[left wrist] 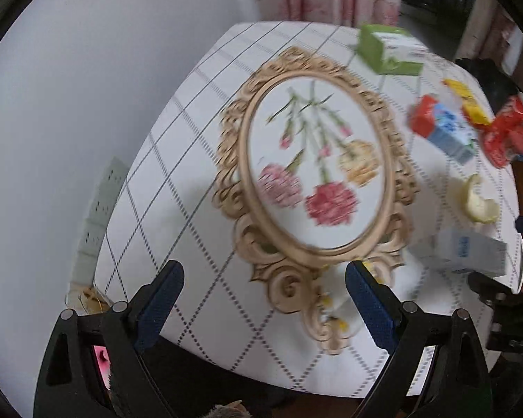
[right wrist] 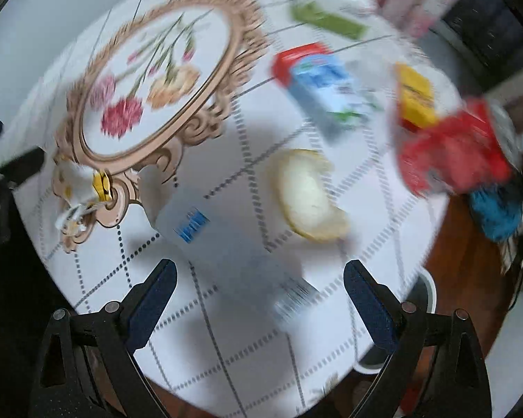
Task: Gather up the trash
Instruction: 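Grasp the white box with the right tool while the left tool grasps the crumpled white wrapper, then carry both items over the white bin and open both tools to drop them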
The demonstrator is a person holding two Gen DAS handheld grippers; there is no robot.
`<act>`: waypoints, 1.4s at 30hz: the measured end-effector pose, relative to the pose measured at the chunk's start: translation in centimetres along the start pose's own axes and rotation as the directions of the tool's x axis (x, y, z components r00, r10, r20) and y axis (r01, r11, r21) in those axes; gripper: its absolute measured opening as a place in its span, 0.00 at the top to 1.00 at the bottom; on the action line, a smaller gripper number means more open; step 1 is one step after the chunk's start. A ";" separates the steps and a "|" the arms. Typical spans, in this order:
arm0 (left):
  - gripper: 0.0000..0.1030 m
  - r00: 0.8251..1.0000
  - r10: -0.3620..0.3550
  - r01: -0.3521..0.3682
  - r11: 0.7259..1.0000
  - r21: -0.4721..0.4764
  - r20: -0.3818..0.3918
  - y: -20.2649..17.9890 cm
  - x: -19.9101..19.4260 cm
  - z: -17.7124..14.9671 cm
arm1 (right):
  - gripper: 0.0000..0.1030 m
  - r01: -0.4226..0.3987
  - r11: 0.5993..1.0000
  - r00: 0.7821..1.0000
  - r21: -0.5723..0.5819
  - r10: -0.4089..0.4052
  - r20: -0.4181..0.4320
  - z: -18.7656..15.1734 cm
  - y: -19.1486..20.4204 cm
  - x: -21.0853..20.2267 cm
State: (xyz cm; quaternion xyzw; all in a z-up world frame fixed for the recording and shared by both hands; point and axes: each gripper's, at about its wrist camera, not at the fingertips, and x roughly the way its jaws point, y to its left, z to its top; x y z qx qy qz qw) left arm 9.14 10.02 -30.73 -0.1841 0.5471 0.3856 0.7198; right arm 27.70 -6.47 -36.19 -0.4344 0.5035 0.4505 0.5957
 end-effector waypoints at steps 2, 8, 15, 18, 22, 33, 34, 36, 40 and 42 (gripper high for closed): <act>0.08 1.000 -0.004 0.004 1.000 -0.005 -0.010 0.6 0.7 -0.4 | 0.08 -0.006 1.000 1.000 -0.029 0.006 -0.014 0.4 1.0 0.9; 0.08 0.995 -0.100 0.100 0.994 0.043 -0.014 0.4 0.3 -1.3 | 0.51 -0.107 0.983 0.993 0.147 0.114 -0.039 -0.8 0.5 1.6; 0.09 0.979 -0.197 0.203 0.970 0.132 -0.058 -3.1 0.7 -1.8 | 0.58 -0.145 0.829 0.988 0.539 0.149 0.037 -7.3 -4.4 0.4; 0.09 0.976 -0.196 0.210 0.963 0.172 -0.094 -4.8 2.3 -1.9 | 0.58 -0.192 0.755 0.978 0.627 0.198 0.061 -9.5 -5.5 1.2; 0.48 0.978 -0.180 0.197 0.959 0.202 -0.103 -5.9 3.5 -2.1 | 0.37 -0.234 0.732 0.968 0.640 0.240 0.079 -9.6 -5.6 1.1; 0.65 0.989 -0.144 0.146 0.971 0.192 -0.024 -6.1 2.5 -2.6 | 0.61 -0.113 0.817 0.993 0.566 0.088 0.073 -8.5 -2.4 1.3; 0.66 0.990 -0.139 0.140 0.971 0.191 -0.020 -6.1 2.6 -2.7 | 0.61 -0.111 0.816 0.994 0.567 0.084 0.074 -8.5 -2.3 1.3; 0.66 0.992 -0.124 0.124 0.974 0.188 -0.010 -6.0 2.3 -2.7 | 0.62 -0.116 0.811 0.993 0.573 0.085 0.081 -8.7 -2.4 1.2; 0.66 0.993 -0.121 0.115 0.976 0.185 0.020 -5.6 1.2 -2.3 | 0.62 -0.144 0.794 0.989 0.590 0.095 0.114 -10.0 -2.9 0.2; 0.66 0.992 -0.119 0.107 0.975 0.193 0.051 -5.9 -0.2 -2.2 | 0.62 -0.161 0.783 0.986 0.601 0.098 0.138 -10.4 -3.1 -0.6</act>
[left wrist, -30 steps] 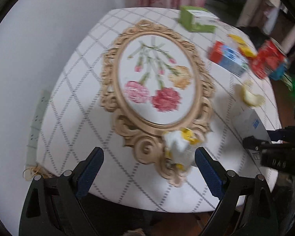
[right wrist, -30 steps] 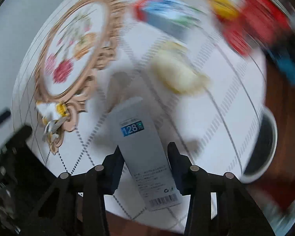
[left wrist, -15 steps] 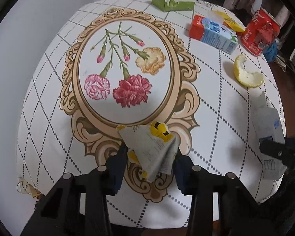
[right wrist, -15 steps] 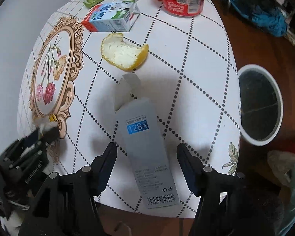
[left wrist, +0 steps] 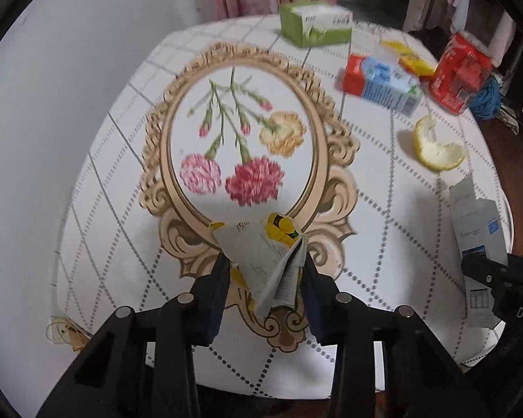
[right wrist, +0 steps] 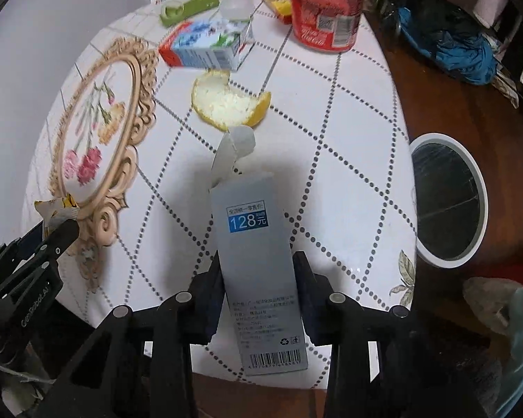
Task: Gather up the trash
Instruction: 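Carry both items over the white bin and open both tools to drop them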
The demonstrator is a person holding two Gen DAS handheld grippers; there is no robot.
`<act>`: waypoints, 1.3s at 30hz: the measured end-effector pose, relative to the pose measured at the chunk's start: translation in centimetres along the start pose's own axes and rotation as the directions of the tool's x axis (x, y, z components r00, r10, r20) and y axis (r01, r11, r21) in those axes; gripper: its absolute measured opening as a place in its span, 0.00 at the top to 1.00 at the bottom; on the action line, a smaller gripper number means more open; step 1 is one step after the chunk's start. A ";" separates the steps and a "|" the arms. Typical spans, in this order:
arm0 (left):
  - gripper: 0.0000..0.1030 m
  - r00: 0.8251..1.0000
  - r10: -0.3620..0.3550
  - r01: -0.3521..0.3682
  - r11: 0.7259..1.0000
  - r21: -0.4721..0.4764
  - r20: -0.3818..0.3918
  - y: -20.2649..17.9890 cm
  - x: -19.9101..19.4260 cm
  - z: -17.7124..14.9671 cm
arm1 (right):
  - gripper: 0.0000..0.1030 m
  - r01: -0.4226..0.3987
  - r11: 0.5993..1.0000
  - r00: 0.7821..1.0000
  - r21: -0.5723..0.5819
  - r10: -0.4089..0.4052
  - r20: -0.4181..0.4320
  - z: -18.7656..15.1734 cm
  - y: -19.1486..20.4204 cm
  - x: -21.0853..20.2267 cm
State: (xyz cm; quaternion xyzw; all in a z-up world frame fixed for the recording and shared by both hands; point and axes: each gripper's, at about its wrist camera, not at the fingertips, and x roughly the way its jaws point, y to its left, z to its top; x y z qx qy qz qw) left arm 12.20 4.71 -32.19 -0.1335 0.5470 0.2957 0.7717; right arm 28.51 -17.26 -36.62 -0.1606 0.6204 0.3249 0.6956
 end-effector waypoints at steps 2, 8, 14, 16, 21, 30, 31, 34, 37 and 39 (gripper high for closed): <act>0.66 0.999 0.007 -0.008 1.000 0.018 0.032 -0.5 -1.4 0.3 | 0.62 -0.017 1.000 1.000 0.018 0.017 0.024 0.1 0.1 -0.7; 0.66 0.992 -0.058 0.052 0.997 0.060 0.113 -3.8 -6.0 2.3 | 0.62 -0.068 0.994 0.992 0.091 0.057 0.115 -0.5 -3.7 -5.5; 0.66 0.972 -0.200 0.180 0.972 0.152 0.124 -10.9 -8.9 4.5 | 0.62 -0.070 0.972 0.982 0.226 0.027 0.186 -1.5 -12.8 -9.8; 0.66 0.962 -0.251 0.228 0.954 0.193 0.106 -14.7 -8.9 5.2 | 0.63 -0.049 0.958 0.981 0.284 -0.007 0.192 -1.9 -16.6 -10.5; 0.66 0.939 -0.342 0.321 0.910 0.264 0.034 -23.5 -7.8 6.1 | 0.63 -0.011 0.905 0.984 0.425 -0.066 0.164 -2.8 -25.9 -9.6; 0.66 0.926 -0.362 0.377 0.869 0.321 -0.106 -35.1 -1.6 7.7 | 0.63 0.013 0.837 0.996 0.546 -0.061 0.069 -2.0 -36.0 -2.1; 0.66 0.927 -0.356 0.375 0.869 0.324 -0.117 -35.8 -0.9 7.8 | 0.63 0.012 0.834 0.997 0.552 -0.055 0.061 -1.8 -36.7 -1.3; 0.66 0.929 -0.337 0.369 0.870 0.327 -0.151 -37.6 1.8 8.0 | 0.63 0.027 0.823 0.998 0.567 -0.050 0.025 -1.3 -38.6 1.7; 0.66 0.926 -0.322 0.371 0.872 0.319 -0.197 -39.2 4.4 7.8 | 0.63 0.036 0.815 0.999 0.578 -0.037 -0.010 -0.7 -40.6 4.8; 0.66 0.925 -0.311 0.369 0.873 0.318 -0.218 -40.0 5.6 7.5 | 0.63 0.050 0.814 0.999 0.579 -0.037 -0.035 -0.4 -41.1 6.5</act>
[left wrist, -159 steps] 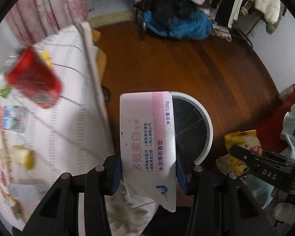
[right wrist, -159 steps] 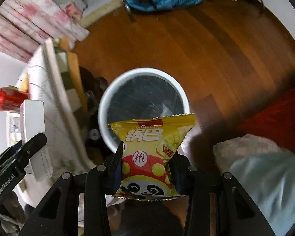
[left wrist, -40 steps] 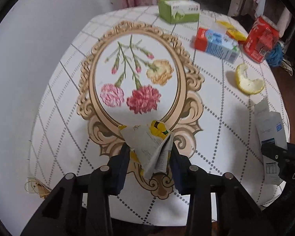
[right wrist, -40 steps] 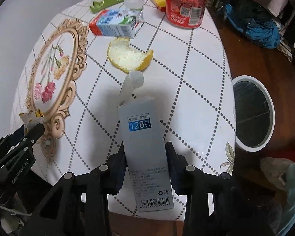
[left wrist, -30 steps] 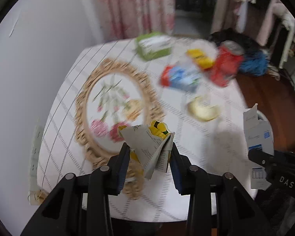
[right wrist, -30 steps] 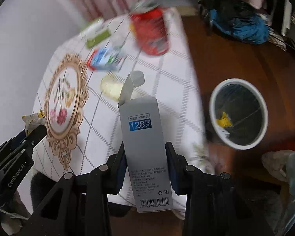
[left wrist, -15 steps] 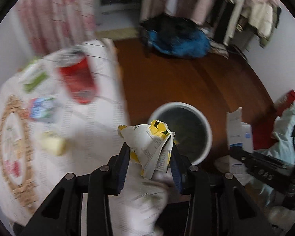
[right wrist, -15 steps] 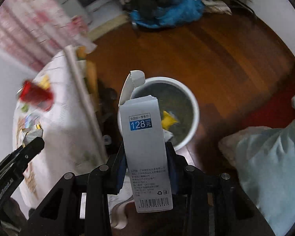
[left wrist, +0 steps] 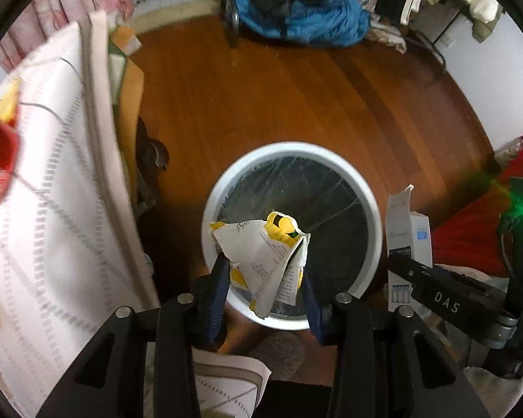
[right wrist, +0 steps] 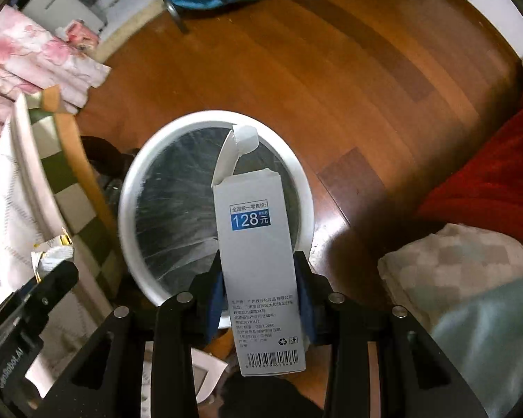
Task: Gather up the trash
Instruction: 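Carry both items over the white bin and open both tools to drop them, then move both tools back over the table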
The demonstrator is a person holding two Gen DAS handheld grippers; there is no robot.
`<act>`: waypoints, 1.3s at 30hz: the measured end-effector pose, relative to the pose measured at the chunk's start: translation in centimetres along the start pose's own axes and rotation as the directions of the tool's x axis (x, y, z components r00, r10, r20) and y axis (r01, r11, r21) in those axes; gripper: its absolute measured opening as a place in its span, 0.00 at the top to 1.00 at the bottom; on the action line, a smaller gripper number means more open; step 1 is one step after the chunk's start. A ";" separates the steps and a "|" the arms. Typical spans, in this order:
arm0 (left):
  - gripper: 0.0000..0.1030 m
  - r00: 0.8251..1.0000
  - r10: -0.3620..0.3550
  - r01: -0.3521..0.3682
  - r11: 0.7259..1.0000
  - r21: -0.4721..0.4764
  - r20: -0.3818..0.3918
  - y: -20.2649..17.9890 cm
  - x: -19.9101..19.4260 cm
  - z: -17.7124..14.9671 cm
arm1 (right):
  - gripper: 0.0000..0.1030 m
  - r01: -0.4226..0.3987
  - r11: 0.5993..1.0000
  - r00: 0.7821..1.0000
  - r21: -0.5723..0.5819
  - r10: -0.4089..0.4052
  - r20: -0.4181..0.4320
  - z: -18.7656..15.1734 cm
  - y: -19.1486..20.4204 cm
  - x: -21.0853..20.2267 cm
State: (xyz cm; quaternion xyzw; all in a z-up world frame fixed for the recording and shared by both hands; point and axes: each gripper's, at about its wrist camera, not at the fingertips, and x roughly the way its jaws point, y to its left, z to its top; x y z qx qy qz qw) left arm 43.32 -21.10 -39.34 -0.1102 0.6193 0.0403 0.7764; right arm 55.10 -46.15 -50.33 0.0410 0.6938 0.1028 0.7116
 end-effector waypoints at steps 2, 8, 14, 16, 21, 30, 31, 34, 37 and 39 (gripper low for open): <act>0.66 1.000 0.006 -0.006 1.000 0.006 -0.022 -0.4 1.4 0.3 | 0.63 0.011 1.000 1.000 -0.002 -0.011 -0.012 0.5 -0.2 1.1; 0.63 0.998 0.000 0.002 1.000 0.022 -0.060 -1.2 3.1 0.5 | 0.63 0.036 0.999 0.999 -0.012 -0.037 -0.022 1.8 -0.5 3.1; 0.61 0.997 -0.013 0.014 1.000 0.009 -0.078 -1.0 3.6 1.0 | 0.62 0.023 1.000 0.999 -0.018 -0.023 -0.023 2.4 -0.3 3.1; 0.57 0.997 0.000 0.000 1.000 0.009 -0.082 -0.9 3.8 1.1 | 0.62 0.019 1.000 0.999 -0.022 -0.019 -0.031 2.5 -0.2 3.0; 0.17 0.998 0.016 -0.015 1.000 0.021 -0.063 -0.8 3.7 1.1 | 0.33 0.015 1.000 1.000 -0.021 -0.016 -0.014 2.3 -0.2 1.9; 0.05 0.996 0.076 -0.075 0.997 0.034 -0.040 -0.6 1.8 0.6 | 0.05 0.063 0.997 0.998 -0.036 -0.062 0.031 1.3 0.2 -1.3; 0.05 0.996 0.081 -0.080 0.996 0.034 -0.033 -0.5 1.5 0.5 | 0.05 0.070 0.997 0.997 -0.042 -0.068 0.032 1.2 0.3 -1.6; 0.05 0.995 0.095 -0.095 0.995 0.040 -0.016 -0.5 0.6 0.3 | 0.05 0.079 0.995 0.996 -0.053 -0.077 0.046 0.5 0.6 -2.8; 0.05 0.995 0.103 -0.103 0.994 0.045 0.005 -0.5 -0.6 0.1 | 0.03 0.084 0.995 0.995 -0.056 -0.081 0.062 -0.2 0.7 -4.1; 0.05 0.994 0.108 -0.108 0.993 0.046 0.017 -0.5 -1.3 -0.1 | 0.03 0.087 0.994 0.994 -0.060 -0.083 0.075 -0.7 0.9 -5.1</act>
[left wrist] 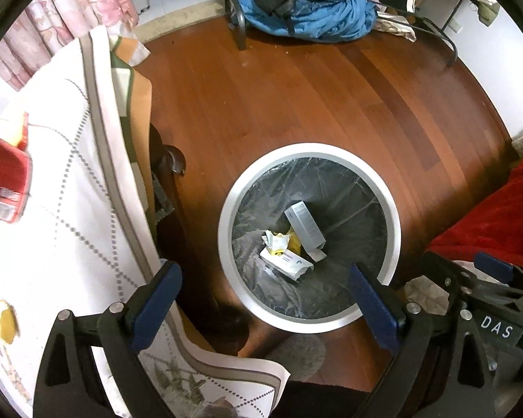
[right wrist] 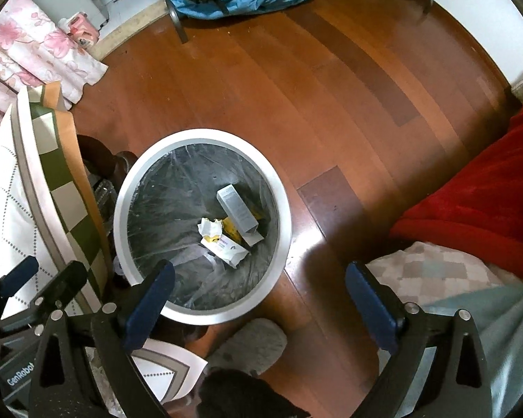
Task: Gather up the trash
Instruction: 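Move both tools back over the table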
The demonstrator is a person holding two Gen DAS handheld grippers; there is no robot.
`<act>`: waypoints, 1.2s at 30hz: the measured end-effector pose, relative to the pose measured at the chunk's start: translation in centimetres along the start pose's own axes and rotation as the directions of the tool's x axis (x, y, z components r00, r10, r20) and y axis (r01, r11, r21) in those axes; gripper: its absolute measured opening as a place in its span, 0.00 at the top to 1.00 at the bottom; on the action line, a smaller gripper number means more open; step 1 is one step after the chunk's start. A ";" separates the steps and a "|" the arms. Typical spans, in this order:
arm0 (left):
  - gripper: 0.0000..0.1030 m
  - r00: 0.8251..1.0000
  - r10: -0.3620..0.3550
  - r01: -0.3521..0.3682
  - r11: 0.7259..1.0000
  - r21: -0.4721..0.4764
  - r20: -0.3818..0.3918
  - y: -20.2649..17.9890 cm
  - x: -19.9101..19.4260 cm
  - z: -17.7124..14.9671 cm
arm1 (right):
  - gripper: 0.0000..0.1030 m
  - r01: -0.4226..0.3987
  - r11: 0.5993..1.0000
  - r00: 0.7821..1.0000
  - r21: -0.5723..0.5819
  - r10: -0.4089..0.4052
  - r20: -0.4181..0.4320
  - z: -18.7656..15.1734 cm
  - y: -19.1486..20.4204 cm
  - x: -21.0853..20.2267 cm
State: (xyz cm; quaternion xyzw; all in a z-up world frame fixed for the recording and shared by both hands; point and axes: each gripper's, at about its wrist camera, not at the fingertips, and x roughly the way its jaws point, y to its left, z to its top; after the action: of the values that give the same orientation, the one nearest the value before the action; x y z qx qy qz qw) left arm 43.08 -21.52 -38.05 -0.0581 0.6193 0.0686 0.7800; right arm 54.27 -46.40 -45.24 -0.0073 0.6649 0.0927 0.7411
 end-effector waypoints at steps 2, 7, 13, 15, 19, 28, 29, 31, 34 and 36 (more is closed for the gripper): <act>0.05 1.000 0.001 -0.001 1.000 0.004 0.019 0.1 -1.1 -0.1 | 0.03 0.006 1.000 1.000 -0.003 -0.006 0.017 -0.4 0.0 -1.3; 0.05 0.997 0.008 -0.009 1.000 0.017 0.072 0.0 -4.2 -0.6 | 0.03 0.006 1.000 0.998 -0.004 -0.005 0.062 -1.4 0.0 -4.5; 0.05 0.988 0.006 -0.007 1.000 0.009 0.152 0.9 -9.5 -1.4 | 0.03 -0.015 1.000 0.990 -0.003 0.015 0.142 -2.7 0.3 -10.2; 0.05 0.983 0.007 -0.007 1.000 -0.002 0.182 1.5 -11.3 -1.5 | 0.03 -0.033 0.999 0.984 -0.003 0.033 0.178 -3.2 0.8 -12.6; 0.05 0.967 0.026 -0.009 0.998 -0.069 0.255 4.8 -16.0 -2.2 | 0.03 -0.079 0.996 0.967 -0.034 0.085 0.242 -3.7 3.3 -17.0; 0.05 0.931 0.211 -0.111 0.941 -0.319 0.298 19.4 -20.4 -5.1 | 0.03 -0.195 0.946 0.940 -0.260 0.256 0.227 -4.1 18.8 -20.1; 0.05 0.931 0.239 -0.133 0.926 -0.355 0.276 21.5 -19.9 -5.7 | 0.03 -0.203 0.937 0.939 -0.285 0.269 0.215 -4.0 20.9 -19.7; 0.05 0.937 0.272 -0.160 0.892 -0.423 0.220 25.5 -18.2 -7.0 | 0.03 -0.212 0.918 0.940 -0.335 0.286 0.188 -3.8 25.8 -18.6; 0.05 0.946 0.295 -0.192 0.845 -0.499 0.136 30.1 -15.4 -8.6 | 0.03 -0.198 0.897 0.950 -0.394 0.275 0.149 -3.0 32.3 -16.1; 0.05 0.947 0.312 -0.227 0.815 -0.532 0.073 32.9 -13.0 -9.7 | 0.03 -0.178 0.893 0.959 -0.414 0.251 0.130 -2.6 35.6 -14.4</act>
State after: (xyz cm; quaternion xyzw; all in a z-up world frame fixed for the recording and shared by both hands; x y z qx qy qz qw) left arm 25.01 8.68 -27.71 -0.1713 0.5165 0.3467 0.7640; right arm 45.09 -13.59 -27.33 -0.0756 0.5590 0.3076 0.7662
